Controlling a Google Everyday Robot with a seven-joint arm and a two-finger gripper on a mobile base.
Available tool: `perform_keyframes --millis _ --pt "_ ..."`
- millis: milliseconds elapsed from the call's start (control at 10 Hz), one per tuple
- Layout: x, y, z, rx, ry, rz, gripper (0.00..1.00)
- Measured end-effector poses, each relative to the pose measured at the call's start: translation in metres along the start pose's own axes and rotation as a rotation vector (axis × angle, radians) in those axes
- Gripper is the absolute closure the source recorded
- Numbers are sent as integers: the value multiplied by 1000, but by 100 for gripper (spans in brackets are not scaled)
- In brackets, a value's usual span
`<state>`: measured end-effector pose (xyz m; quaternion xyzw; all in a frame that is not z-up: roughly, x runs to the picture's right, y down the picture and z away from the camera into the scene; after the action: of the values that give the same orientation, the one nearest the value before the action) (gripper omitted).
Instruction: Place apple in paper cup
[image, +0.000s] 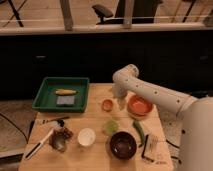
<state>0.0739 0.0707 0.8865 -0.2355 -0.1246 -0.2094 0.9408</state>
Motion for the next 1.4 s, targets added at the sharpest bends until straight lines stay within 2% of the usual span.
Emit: perform_keyframes --millis 1400 --pt "-8 -6 36 -35 -75 -51 20"
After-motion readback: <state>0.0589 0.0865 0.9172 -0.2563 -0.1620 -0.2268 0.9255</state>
